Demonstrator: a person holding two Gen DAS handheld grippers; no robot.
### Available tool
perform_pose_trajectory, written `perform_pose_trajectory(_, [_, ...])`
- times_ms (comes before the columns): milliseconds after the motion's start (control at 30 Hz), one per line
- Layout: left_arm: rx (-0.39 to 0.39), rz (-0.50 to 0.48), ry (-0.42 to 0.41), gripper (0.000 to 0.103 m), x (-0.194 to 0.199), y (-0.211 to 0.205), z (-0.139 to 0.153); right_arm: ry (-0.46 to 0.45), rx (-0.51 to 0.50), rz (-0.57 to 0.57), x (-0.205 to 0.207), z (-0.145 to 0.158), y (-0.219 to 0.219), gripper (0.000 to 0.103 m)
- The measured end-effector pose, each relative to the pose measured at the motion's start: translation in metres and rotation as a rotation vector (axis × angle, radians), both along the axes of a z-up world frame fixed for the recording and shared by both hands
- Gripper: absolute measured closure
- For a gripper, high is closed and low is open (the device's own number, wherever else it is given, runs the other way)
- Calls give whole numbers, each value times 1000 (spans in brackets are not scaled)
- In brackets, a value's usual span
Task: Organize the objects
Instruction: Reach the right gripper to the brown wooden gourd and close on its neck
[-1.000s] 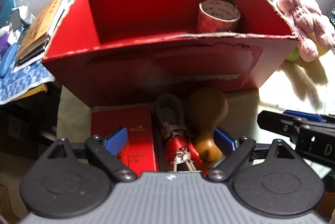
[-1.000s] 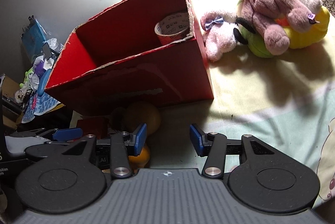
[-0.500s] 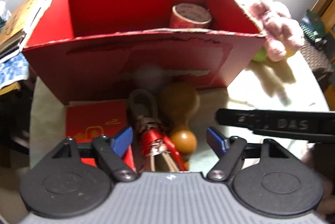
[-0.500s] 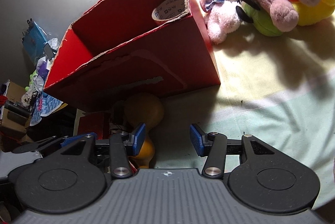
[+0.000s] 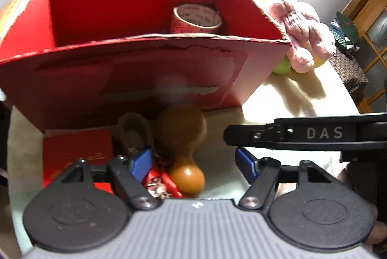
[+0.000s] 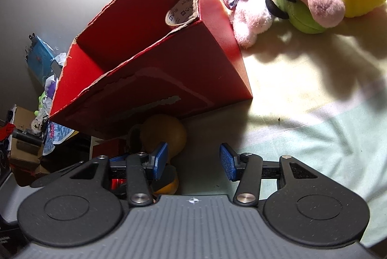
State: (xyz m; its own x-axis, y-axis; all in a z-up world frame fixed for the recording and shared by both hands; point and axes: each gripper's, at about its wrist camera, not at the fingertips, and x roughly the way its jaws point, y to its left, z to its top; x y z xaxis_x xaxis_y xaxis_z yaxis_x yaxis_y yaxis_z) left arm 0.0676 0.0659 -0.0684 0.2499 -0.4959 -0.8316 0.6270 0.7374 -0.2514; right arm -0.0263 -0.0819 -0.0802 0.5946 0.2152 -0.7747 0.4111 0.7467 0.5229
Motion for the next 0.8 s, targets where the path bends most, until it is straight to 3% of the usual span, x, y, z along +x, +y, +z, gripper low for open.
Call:
perform_pose_trajectory(600, [17, -94, 54, 33, -8, -31, -33, 38, 80, 90, 15, -14, 0, 52])
perform_pose_trajectory(633, [22, -103, 53, 38, -11, -34, -34, 40, 78, 102, 16, -14, 0, 52])
perform_pose_trajectory(800, [48, -114, 34, 42, -12, -37, -35, 62, 74, 120, 19, -19, 0, 52])
